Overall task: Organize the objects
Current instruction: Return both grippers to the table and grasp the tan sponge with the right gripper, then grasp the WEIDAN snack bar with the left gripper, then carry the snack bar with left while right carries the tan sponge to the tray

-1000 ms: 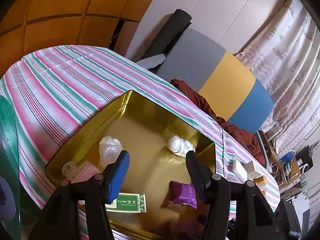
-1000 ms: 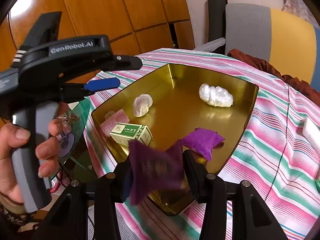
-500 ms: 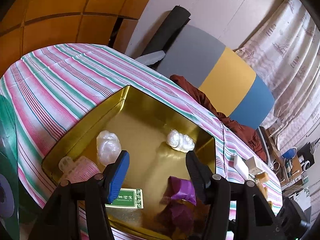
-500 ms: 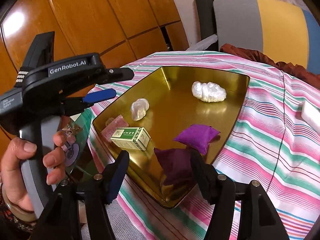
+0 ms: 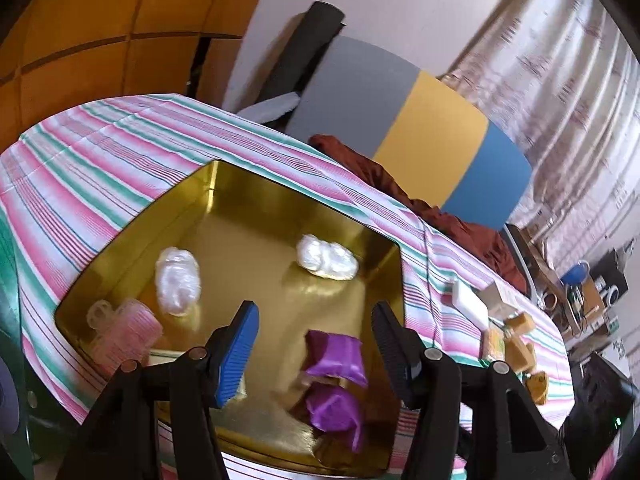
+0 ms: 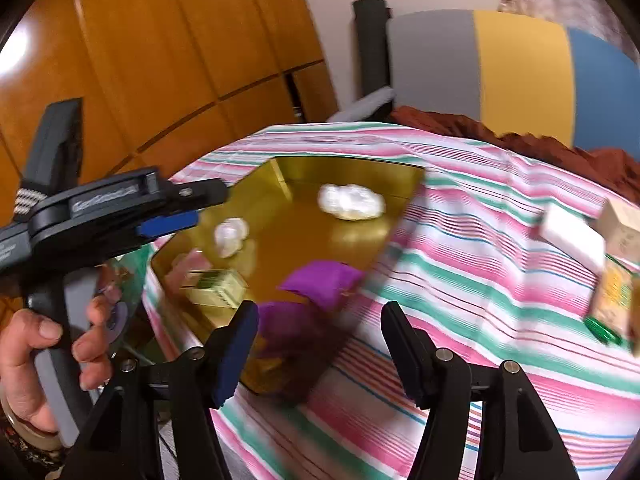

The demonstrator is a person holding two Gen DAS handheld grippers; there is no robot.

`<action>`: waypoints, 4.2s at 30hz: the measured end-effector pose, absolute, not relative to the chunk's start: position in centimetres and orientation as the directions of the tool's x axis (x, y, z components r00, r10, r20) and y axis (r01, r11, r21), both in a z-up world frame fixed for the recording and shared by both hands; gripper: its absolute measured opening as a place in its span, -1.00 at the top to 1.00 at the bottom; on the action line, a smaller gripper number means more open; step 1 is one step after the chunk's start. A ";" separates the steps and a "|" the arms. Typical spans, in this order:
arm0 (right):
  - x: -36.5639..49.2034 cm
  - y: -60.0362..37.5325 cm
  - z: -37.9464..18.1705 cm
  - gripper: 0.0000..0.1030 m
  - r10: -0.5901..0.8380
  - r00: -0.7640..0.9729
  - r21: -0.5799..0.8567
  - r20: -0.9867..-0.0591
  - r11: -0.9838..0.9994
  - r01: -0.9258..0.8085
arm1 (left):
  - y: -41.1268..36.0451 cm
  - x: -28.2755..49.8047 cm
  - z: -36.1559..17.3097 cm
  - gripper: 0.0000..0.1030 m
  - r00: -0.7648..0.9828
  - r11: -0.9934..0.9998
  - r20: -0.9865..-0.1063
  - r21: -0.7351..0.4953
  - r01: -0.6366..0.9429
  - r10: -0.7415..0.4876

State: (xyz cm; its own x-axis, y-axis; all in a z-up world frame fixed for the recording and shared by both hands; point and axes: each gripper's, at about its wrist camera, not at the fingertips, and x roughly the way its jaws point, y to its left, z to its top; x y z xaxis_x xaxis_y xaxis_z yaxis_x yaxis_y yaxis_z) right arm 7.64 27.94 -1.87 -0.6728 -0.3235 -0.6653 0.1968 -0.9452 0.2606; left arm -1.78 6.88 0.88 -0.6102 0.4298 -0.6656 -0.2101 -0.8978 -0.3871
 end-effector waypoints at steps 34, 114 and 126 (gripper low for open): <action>6.9 55.3 -6.8 -0.12 0.192 -0.579 -0.032 -0.792 -0.961 -0.274 | 19.4 6.7 -1.7 -0.15 -0.391 -0.786 -0.741 -0.291 -0.546 0.546; 11.0 48.7 -3.5 0.10 0.307 -0.632 -0.251 -0.711 -0.951 -0.180 | 26.8 6.7 -2.8 0.07 -0.554 -0.748 -0.621 -0.081 -0.659 0.555; 11.0 46.4 -3.7 0.10 0.324 -0.644 -0.311 -0.693 -0.940 -0.139 | 20.9 3.2 -1.2 0.07 -0.621 -0.837 -0.610 -0.137 -0.530 0.493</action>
